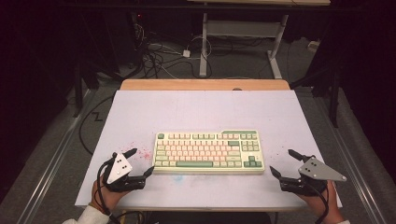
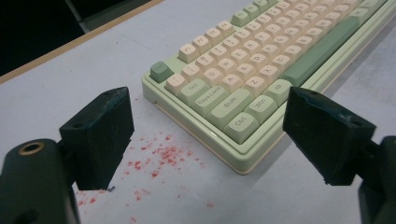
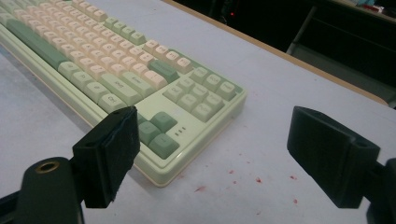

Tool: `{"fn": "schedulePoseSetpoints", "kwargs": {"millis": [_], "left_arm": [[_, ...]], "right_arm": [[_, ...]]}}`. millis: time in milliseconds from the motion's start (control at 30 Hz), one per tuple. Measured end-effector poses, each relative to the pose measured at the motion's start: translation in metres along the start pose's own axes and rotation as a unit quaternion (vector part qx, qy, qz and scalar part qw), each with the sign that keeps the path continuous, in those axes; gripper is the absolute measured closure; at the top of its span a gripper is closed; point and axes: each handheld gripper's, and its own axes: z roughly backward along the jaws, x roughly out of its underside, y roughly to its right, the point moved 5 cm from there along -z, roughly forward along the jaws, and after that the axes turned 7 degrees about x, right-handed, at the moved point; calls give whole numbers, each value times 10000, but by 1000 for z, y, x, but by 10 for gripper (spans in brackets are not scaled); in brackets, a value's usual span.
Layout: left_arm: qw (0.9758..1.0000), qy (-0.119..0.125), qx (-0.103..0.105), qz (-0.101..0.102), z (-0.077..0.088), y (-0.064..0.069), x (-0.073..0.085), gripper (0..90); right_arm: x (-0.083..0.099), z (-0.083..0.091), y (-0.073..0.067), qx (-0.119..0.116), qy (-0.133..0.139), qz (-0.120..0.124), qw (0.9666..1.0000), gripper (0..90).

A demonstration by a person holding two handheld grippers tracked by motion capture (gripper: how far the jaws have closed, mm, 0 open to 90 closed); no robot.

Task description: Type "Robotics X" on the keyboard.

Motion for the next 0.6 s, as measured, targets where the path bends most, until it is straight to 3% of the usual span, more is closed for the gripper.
{"fn": "schedulePoseSetpoints", "kwargs": {"millis": [133,233,267,333,400,533,600], "left_arm": [[10000,42,-30,-44,1,-1,-1,159],[10000,46,7,48,5,-1,0,174],[10000,64,13,64,6,-2,0,209],[9997,107,149,190,8,-3,-1,388],[9997,88,166,177,9,-2,-2,495],[9995,13,240,182,9,-2,-1,697],[9994,-136,290,117,9,-1,0,767]], "right_arm": [[0,1,0,4,0,-24,10000,184],[-2,-1,-2,-19,-24,10,10000,245],[-3,0,-2,-4,-3,49,10000,308],[-5,2,-3,-2,32,3,10000,408],[-5,3,-2,-24,-23,-32,10000,559],[-3,1,-3,-66,-204,7,9998,746],[-2,1,-4,-137,-213,95,9996,806]]}}
